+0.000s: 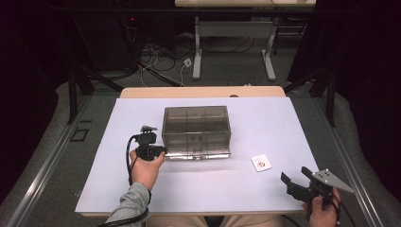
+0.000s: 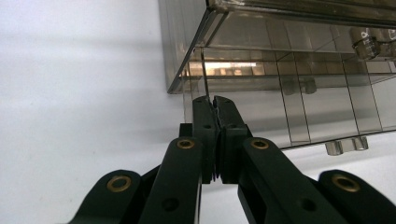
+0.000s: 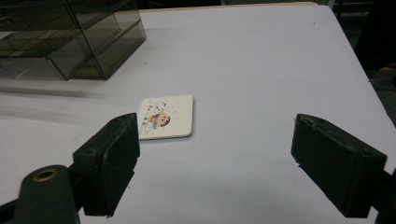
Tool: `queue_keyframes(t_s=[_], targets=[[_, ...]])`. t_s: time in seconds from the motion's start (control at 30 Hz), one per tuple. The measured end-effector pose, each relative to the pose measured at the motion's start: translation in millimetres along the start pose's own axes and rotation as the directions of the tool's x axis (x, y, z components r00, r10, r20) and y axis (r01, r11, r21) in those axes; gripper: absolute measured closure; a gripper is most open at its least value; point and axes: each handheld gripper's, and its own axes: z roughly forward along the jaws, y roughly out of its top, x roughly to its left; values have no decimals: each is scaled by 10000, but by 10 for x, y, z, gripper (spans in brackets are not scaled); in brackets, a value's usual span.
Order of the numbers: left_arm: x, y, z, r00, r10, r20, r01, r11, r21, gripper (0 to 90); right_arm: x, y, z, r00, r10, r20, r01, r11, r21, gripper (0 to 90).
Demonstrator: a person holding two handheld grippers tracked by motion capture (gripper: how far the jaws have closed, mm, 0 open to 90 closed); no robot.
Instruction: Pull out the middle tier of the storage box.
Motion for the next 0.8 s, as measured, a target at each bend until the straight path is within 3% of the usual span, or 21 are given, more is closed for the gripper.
queue_keyframes(t_s=[0.1, 0.8], targets=[[12, -13, -14, 10000, 97, 19, -97, 9999, 101, 890, 3, 0, -1, 10000, -1, 14, 1, 10000, -8, 152], [43, -91, -36, 9991, -196, 385, 197, 9998, -5, 890, 9, -5, 3, 10000, 82, 15, -82, 10000, 21, 152]])
